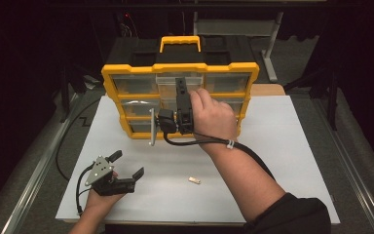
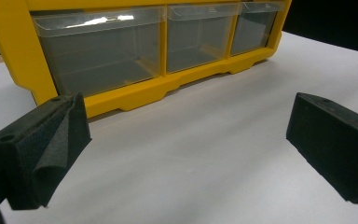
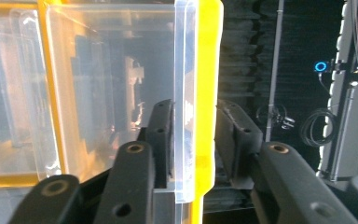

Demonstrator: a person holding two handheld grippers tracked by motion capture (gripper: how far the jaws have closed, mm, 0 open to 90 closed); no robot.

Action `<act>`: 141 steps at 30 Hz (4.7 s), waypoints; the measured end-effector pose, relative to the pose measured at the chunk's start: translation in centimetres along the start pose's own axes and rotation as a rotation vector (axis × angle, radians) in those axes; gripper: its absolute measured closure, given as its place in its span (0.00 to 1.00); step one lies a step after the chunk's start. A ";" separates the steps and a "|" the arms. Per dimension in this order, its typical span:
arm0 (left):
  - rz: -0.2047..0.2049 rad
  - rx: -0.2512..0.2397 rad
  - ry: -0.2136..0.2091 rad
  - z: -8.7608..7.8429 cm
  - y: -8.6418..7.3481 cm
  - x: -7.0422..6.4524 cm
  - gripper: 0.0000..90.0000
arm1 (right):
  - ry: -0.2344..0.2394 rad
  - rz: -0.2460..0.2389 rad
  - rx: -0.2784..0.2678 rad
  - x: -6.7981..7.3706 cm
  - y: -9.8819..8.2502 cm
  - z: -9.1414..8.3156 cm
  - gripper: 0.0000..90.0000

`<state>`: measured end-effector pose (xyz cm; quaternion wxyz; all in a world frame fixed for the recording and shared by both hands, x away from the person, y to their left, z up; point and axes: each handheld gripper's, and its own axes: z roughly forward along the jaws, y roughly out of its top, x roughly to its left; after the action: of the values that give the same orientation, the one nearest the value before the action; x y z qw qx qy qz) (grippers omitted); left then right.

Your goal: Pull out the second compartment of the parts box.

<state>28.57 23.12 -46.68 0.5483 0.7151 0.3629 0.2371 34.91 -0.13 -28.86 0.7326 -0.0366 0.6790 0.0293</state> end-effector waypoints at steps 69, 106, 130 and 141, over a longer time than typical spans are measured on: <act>-0.006 0.006 -0.015 0.0 0.0 0.0 0.01 | 0.033 0.017 0.028 -0.6 -2.0 -4.7 0.89; 0.035 0.000 -0.021 0.0 -0.3 -0.2 0.01 | 0.051 0.081 -0.033 0.5 -2.9 -7.4 0.51; 0.003 -0.016 -0.031 -0.2 -0.5 -0.2 0.00 | 0.218 0.095 -0.006 9.5 -8.7 -9.1 0.44; 0.011 -0.014 -0.037 -0.3 -0.4 -0.6 0.00 | 0.322 0.062 0.065 15.5 -11.4 -9.2 0.43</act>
<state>27.89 22.93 -46.96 0.5587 0.7174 0.3473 0.2295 27.98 -12.43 -44.84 0.6138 0.0039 0.7891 0.0236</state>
